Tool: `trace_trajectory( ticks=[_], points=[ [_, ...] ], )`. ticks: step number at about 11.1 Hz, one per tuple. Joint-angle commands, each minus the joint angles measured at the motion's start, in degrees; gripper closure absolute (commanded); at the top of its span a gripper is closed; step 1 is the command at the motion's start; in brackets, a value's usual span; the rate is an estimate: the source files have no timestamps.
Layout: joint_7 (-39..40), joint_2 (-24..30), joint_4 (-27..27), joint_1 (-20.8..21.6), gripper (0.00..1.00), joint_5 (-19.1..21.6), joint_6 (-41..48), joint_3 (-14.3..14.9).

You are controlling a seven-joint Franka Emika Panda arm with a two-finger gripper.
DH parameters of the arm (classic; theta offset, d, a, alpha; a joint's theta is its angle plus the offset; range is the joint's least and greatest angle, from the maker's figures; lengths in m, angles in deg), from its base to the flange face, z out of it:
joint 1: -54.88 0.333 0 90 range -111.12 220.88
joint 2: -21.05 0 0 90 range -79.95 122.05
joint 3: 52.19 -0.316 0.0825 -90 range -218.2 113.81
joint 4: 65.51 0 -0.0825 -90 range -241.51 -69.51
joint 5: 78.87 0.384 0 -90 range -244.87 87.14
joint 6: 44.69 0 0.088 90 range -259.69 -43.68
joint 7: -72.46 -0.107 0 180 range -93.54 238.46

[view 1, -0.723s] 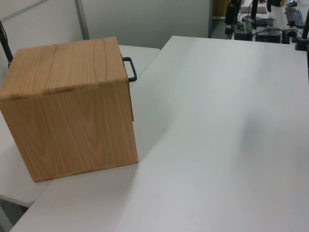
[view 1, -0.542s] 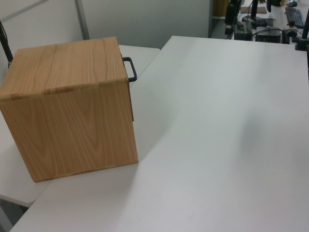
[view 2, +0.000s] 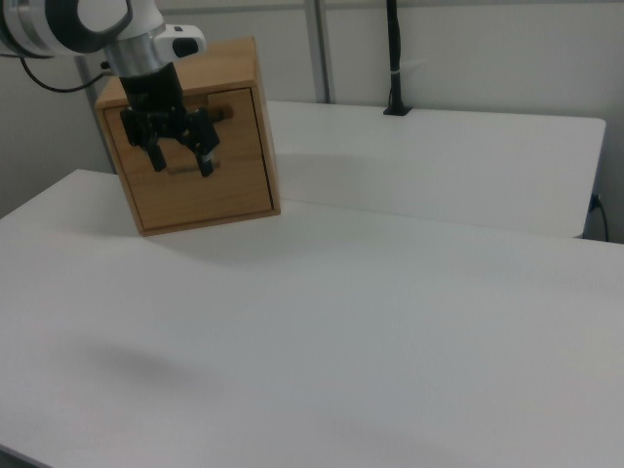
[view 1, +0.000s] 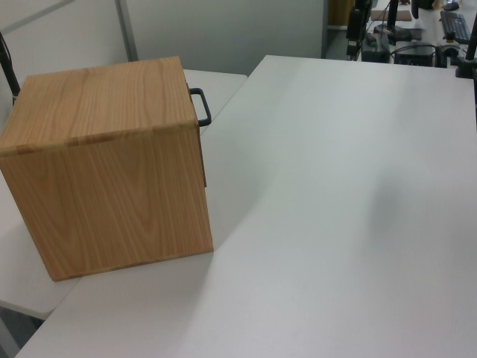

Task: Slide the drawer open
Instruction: 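Move the gripper down toward the black handle of the wooden drawer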

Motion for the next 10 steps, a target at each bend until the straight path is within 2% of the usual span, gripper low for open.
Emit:
trace_trajectory(
  ticks=[1, 3, 6, 8, 9, 10],
  points=[
    [0.80, 0.81, -1.41, 0.81, 0.00, 1.67, -1.18, 0.79],
    [0.10, 0.72, -1.40, 0.90, 0.00, 1.93, -1.27, 0.61],
    [-9.45, 0.72, -1.40, 2.03, 0.00, 2.82, -4.32, -0.79],
    [-21.55, -0.41, -1.49, 2.30, 0.03, 4.04, -11.42, -1.58],
    [-30.05, -1.29, -1.49, 2.13, 0.03, 5.44, -17.03, -2.11],
    [-38.67, -2.78, -1.15, 2.04, 0.03, 8.85, -23.09, -2.11]
  ],
)
